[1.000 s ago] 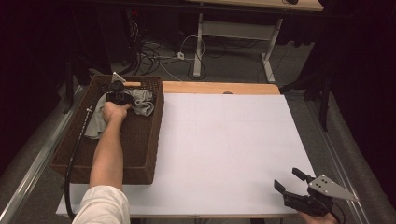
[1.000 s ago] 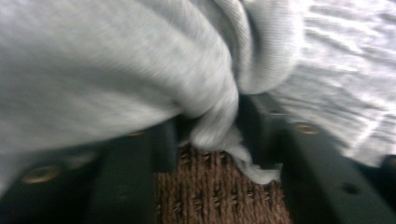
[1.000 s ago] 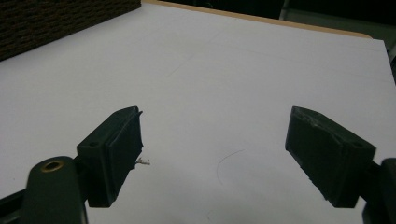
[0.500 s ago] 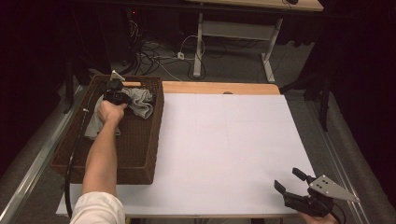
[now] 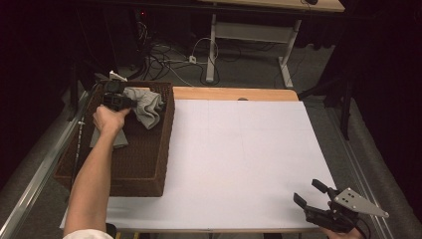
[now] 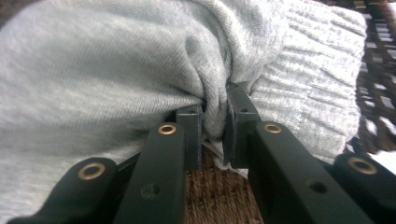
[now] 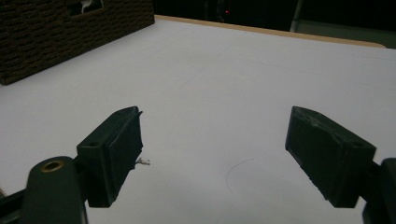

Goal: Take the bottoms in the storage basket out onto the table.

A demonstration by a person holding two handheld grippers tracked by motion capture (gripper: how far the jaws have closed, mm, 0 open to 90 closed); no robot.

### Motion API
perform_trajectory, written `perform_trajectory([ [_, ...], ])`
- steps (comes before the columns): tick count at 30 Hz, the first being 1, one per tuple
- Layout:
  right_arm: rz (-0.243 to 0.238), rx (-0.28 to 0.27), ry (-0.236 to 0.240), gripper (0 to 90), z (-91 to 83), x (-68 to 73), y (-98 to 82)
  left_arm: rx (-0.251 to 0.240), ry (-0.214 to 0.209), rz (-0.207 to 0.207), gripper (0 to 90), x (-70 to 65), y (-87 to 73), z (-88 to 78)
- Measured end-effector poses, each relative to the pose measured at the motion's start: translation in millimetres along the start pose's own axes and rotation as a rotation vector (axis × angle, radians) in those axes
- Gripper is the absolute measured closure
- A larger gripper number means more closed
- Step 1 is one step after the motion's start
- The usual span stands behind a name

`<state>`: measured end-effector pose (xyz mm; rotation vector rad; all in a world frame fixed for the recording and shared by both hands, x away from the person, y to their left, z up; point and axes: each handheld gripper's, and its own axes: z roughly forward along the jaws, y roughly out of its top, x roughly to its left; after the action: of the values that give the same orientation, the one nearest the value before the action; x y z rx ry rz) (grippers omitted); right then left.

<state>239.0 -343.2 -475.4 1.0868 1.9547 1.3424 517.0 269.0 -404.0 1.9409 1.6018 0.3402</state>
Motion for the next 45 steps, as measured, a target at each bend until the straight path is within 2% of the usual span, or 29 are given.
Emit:
perform_trajectory([
  [7,-0.005,-0.001,-0.002,19.6,-0.5,-0.3,0.3,-0.038,-0.024,0.033,78.1,-8.3,-1.3,-24.4],
  [11,-0.008,-0.006,-0.003,19.7,-2.4,0.7,0.4,-0.045,-0.016,0.060,78.1,-12.3,-0.1,-34.9],
  [18,-0.010,-0.014,-0.013,19.9,-1.8,1.0,1.4,-0.063,-0.025,0.103,78.1,-15.8,-1.7,-51.5],
  [23,-0.009,-0.040,-0.032,20.1,-5.6,2.2,2.3,-0.078,-0.033,0.110,78.1,-16.8,-0.8,-62.9],
  [27,-0.022,-0.028,-0.035,20.1,-4.0,3.3,2.7,-0.095,-0.039,0.137,78.1,-22.2,-0.7,-73.5],
  [33,-0.031,-0.037,-0.037,20.3,-4.0,4.1,4.7,-0.109,-0.058,0.150,78.1,-26.7,-0.5,-85.4],
  [38,-0.026,-0.049,-0.030,20.4,-2.5,3.4,5.4,-0.112,-0.073,0.154,78.0,-30.8,1.1,-93.4],
  [45,-0.026,-0.034,-0.017,20.6,-0.5,4.7,3.7,-0.129,-0.078,0.181,78.1,-37.3,3.8,-108.2],
])
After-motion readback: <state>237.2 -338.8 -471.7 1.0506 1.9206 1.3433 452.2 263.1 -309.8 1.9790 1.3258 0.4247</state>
